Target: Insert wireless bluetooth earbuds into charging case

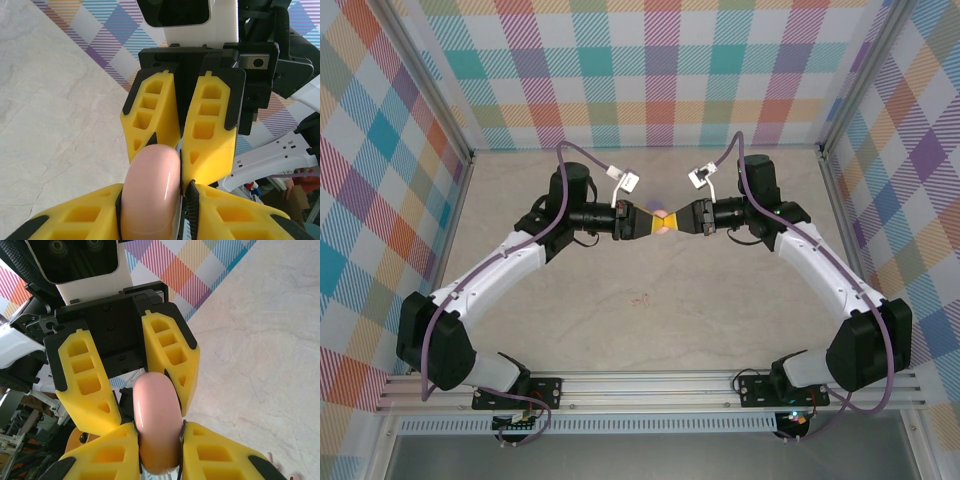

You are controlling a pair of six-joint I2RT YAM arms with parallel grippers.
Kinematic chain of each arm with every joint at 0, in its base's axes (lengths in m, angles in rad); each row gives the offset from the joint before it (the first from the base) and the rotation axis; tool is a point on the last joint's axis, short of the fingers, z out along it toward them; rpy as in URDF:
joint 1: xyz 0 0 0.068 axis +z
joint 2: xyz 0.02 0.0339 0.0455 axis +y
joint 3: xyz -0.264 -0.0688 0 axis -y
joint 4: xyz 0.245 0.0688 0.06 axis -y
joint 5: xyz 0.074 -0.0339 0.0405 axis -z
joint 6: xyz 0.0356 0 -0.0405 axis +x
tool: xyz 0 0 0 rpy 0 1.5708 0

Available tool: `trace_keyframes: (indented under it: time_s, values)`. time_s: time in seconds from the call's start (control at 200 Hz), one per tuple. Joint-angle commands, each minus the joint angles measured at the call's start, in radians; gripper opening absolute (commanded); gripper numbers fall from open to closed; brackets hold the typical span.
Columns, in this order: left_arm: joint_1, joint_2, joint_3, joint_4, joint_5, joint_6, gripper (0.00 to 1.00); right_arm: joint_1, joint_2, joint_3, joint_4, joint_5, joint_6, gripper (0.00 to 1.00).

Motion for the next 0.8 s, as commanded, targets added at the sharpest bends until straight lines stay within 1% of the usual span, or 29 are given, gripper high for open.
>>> trace_keyframes:
  time_s: [0.0,0.19,0.31,0.46,0.795]
  values:
    - [-0.020,-0.028,0.016,-0.036,0.065,0.028,0.35,0.002,-0.022,0.027,0.057,0.025,0.010,0.20]
    - [-0.021,-0.027,0.014,-0.037,0.074,0.028,0.37,0.002,-0.019,0.023,0.063,0.013,0.017,0.20]
    - [-0.022,-0.021,0.017,-0.039,0.081,0.028,0.42,0.003,-0.018,0.022,0.068,0.020,0.019,0.20]
    - [-0.026,-0.012,0.018,-0.045,0.084,0.028,0.43,0.002,-0.018,0.023,0.077,0.020,0.027,0.20]
    - [-0.027,-0.002,0.030,-0.035,0.074,0.020,0.35,0.005,-0.012,0.019,0.052,-0.029,0.001,0.22]
